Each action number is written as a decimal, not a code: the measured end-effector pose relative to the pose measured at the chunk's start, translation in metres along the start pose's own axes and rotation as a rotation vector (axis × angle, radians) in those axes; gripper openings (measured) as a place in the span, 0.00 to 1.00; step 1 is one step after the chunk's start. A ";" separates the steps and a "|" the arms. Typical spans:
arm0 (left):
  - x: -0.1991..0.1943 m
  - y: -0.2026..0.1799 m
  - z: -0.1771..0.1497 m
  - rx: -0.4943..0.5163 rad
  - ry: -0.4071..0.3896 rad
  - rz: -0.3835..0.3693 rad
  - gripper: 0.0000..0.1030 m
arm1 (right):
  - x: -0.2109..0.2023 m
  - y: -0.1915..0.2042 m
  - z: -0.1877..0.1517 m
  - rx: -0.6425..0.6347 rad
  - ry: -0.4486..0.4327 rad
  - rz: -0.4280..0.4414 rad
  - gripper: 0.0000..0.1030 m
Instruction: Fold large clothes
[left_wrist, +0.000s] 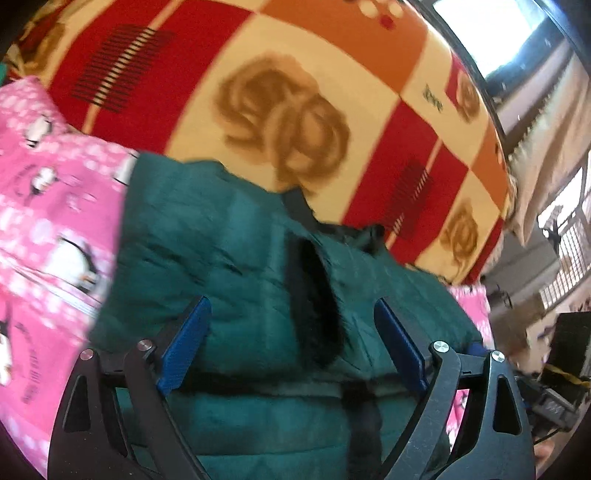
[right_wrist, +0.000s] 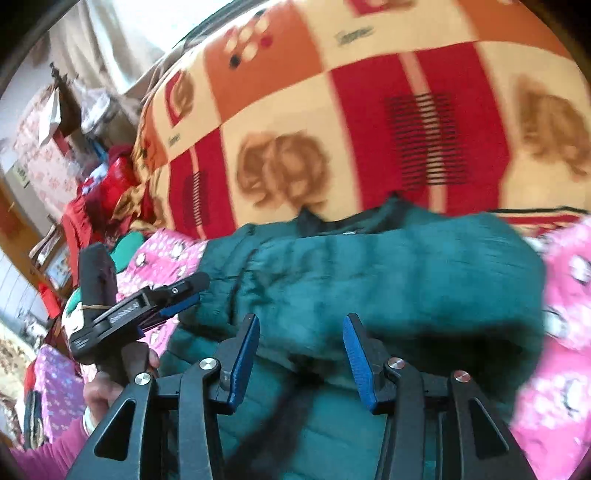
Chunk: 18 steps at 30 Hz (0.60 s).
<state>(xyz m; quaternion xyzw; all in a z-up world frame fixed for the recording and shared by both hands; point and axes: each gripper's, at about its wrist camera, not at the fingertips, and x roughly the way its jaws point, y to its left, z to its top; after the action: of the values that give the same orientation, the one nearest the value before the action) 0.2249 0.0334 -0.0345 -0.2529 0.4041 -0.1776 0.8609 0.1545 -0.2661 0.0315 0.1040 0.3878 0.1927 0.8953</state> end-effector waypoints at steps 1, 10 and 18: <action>0.006 -0.005 -0.003 0.008 0.015 0.009 0.87 | -0.007 -0.006 -0.003 0.008 -0.006 -0.013 0.48; 0.036 -0.032 -0.013 0.115 0.074 0.072 0.22 | -0.049 -0.068 -0.020 0.123 -0.061 -0.162 0.57; -0.001 -0.030 0.002 0.135 -0.048 0.103 0.08 | -0.035 -0.094 -0.018 0.229 -0.075 -0.194 0.57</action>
<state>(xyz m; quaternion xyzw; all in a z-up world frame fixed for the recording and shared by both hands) 0.2227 0.0107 -0.0152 -0.1774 0.3827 -0.1540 0.8935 0.1445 -0.3654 0.0108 0.1744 0.3816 0.0557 0.9060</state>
